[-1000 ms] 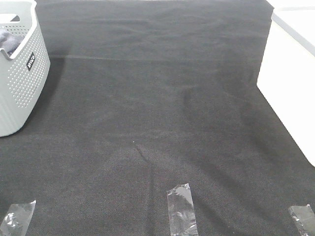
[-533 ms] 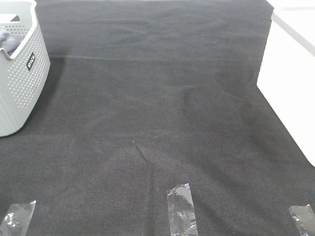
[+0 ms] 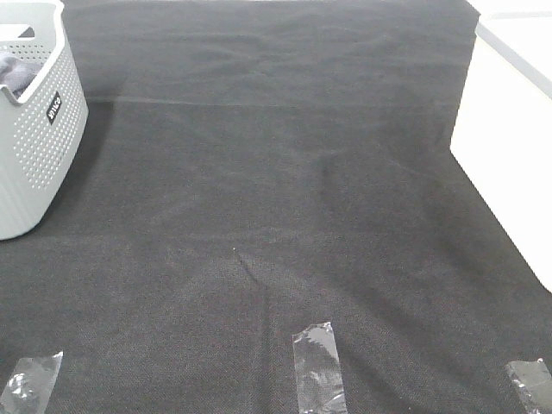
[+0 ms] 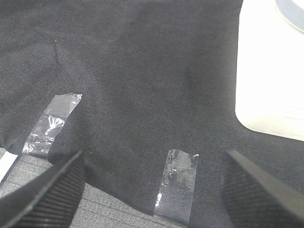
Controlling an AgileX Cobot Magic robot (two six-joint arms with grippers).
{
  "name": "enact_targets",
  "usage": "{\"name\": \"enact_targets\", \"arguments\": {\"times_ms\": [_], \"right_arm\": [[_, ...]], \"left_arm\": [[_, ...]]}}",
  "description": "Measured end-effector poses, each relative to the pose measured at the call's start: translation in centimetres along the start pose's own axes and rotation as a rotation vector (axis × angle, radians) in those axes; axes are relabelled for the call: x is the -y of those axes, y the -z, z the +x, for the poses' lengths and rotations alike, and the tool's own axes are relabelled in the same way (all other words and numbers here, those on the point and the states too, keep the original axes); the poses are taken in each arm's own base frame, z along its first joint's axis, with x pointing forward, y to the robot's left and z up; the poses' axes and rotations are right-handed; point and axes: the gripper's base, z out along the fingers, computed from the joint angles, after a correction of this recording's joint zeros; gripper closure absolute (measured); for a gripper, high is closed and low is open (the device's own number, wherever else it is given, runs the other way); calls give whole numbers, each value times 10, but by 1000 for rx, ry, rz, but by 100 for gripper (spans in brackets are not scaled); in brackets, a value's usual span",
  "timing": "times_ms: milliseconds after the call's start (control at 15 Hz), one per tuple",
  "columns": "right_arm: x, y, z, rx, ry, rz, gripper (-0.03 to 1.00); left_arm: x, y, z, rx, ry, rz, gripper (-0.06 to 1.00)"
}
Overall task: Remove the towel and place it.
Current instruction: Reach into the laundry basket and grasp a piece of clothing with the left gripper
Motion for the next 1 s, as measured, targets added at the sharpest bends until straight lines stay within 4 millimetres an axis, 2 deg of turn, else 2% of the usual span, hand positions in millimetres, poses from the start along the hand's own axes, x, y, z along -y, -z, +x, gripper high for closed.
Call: {"name": "enact_targets", "arguments": {"times_ms": [1000], "right_arm": [[0, 0, 0, 0, 0, 0, 20]], "left_arm": [[0, 0, 0, 0, -8, 0, -5]]}}
